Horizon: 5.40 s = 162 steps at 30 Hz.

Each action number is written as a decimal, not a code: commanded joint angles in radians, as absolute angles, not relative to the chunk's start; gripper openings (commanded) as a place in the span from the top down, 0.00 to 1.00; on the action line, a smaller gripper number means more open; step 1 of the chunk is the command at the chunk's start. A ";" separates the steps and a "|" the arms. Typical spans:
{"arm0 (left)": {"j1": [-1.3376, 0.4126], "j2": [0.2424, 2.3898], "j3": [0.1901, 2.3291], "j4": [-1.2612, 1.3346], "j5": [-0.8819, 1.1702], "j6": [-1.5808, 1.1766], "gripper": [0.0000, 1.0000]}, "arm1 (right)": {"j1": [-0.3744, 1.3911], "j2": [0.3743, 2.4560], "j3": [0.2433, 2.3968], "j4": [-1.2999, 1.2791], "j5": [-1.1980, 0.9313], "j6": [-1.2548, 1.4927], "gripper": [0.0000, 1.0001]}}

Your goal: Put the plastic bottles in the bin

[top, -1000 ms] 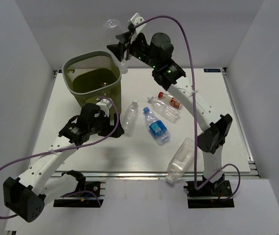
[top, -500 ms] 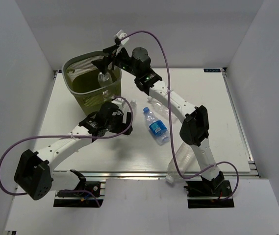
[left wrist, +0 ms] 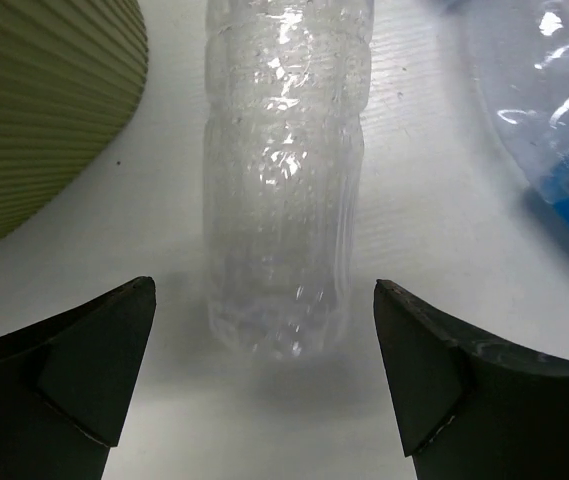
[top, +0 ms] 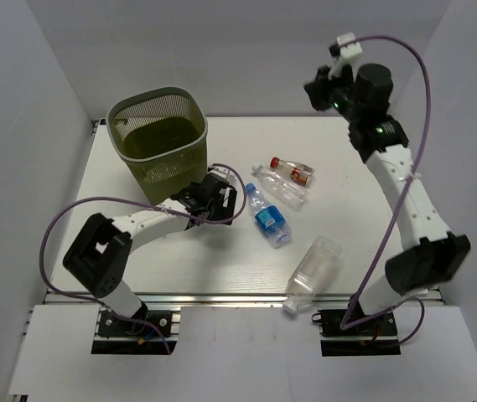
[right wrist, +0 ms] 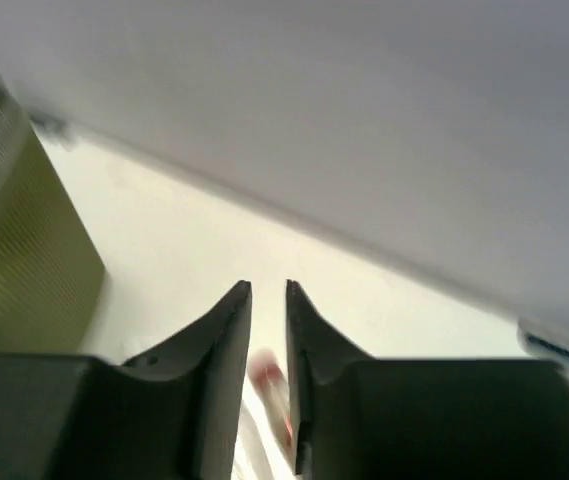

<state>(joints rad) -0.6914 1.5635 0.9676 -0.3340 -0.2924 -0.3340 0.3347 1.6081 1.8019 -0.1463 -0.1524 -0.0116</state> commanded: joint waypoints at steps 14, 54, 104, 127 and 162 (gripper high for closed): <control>-0.698 1.717 1.115 -0.279 -0.244 -0.272 0.71 | 0.285 1.310 1.207 -0.570 -0.494 -0.268 0.18; -0.571 1.369 1.626 -0.635 -0.928 -0.261 0.00 | 0.551 1.796 1.292 -0.537 -0.295 -0.175 0.10; -0.798 1.163 0.762 -0.270 0.296 -0.453 0.00 | 0.761 2.206 2.290 0.396 -0.462 0.247 0.10; -1.110 1.465 0.916 -0.207 0.503 -0.419 0.00 | 0.197 1.404 1.343 -0.236 -0.124 -0.029 0.62; -1.408 1.850 1.287 -0.463 -0.067 -0.647 0.65 | -0.029 1.172 1.141 -0.348 -0.353 0.020 0.41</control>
